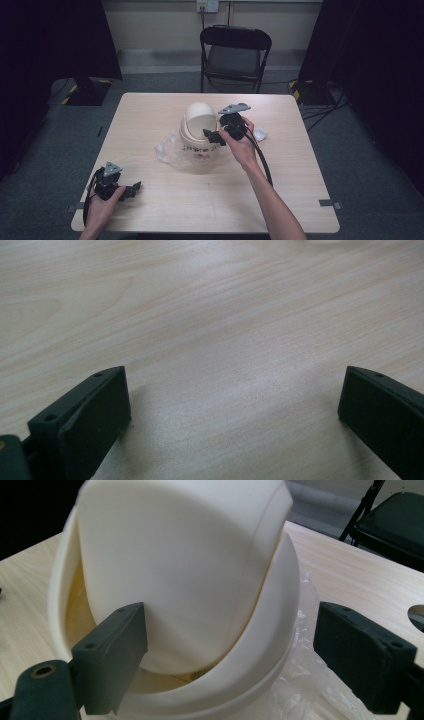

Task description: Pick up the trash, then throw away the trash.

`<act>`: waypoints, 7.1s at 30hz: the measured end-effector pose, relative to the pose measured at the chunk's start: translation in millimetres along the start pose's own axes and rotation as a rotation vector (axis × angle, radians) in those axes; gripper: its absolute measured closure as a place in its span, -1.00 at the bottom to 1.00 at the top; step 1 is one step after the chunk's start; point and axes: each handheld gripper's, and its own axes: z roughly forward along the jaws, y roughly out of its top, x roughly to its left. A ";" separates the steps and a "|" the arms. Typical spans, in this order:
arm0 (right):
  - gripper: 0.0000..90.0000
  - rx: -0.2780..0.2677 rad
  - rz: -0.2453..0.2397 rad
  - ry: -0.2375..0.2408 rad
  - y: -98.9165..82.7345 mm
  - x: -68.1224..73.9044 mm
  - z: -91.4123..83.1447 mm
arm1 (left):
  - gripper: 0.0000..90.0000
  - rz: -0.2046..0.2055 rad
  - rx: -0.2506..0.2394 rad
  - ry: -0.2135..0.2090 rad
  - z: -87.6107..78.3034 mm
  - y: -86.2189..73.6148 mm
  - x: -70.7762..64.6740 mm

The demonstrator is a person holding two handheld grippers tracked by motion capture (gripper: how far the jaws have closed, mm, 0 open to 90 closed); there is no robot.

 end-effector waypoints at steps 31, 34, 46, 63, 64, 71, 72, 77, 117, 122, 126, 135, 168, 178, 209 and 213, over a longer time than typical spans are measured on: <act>-0.68 -0.018 0.034 -0.014 -3.4 -3.1 3.5 | -1.00 0.000 0.000 0.000 0.0 0.0 0.0; -0.68 -0.025 0.040 -0.009 -3.9 -3.8 -1.7 | -1.00 0.000 0.000 0.000 0.0 0.0 0.1; -0.68 -0.077 0.040 -0.009 -9.9 -10.4 -30.4 | -1.00 0.003 0.002 0.000 -0.1 0.0 0.3; -0.70 -0.068 0.113 -0.080 -33.2 -56.6 -65.8 | -1.00 0.002 0.002 0.000 -0.1 0.0 0.2; -0.70 -0.068 0.113 -0.080 -33.2 -56.6 -65.8 | -1.00 0.002 0.002 0.000 -0.1 0.0 0.2; -0.69 0.010 0.173 -0.148 -73.6 -89.7 -56.1 | -1.00 -0.001 0.000 0.000 0.0 -0.1 -0.1; -0.69 0.017 0.181 -0.156 -77.0 -93.5 -55.2 | -1.00 -0.001 -0.001 0.000 0.0 -0.1 0.0; -0.69 0.042 0.192 -0.190 -87.6 -109.2 -47.5 | -1.00 0.003 0.002 0.000 -0.1 0.0 0.3; 0.15 0.159 0.177 -0.296 -119.7 -151.0 11.9 | -1.00 0.001 0.001 0.000 -0.1 0.0 0.1; 0.32 0.157 0.191 -0.292 -119.7 -151.7 8.8 | -1.00 0.004 0.004 0.002 -0.1 0.1 0.4; 0.41 0.150 0.202 -0.284 -118.5 -152.4 6.3 | -1.00 -0.006 -0.001 0.005 0.7 0.5 -0.4; 0.46 0.119 0.226 -0.268 -117.5 -152.3 -3.1 | -1.00 -0.007 -0.001 0.004 1.0 0.8 -0.5; 0.54 -0.042 0.266 -0.134 -89.7 -115.2 -55.8 | -1.00 -0.005 -0.001 0.005 0.8 0.7 -0.5; 0.56 -0.073 0.205 -0.085 -70.2 -88.0 -68.1 | -1.00 -0.005 -0.001 0.005 0.8 0.7 -0.5; 0.57 -0.141 0.032 0.112 -15.0 3.5 -74.4 | -1.00 -0.005 -0.002 0.005 0.9 0.7 -0.5; 0.57 -0.121 0.013 0.136 -8.6 13.6 -60.2 | -1.00 -0.005 -0.002 0.005 0.8 0.7 -0.5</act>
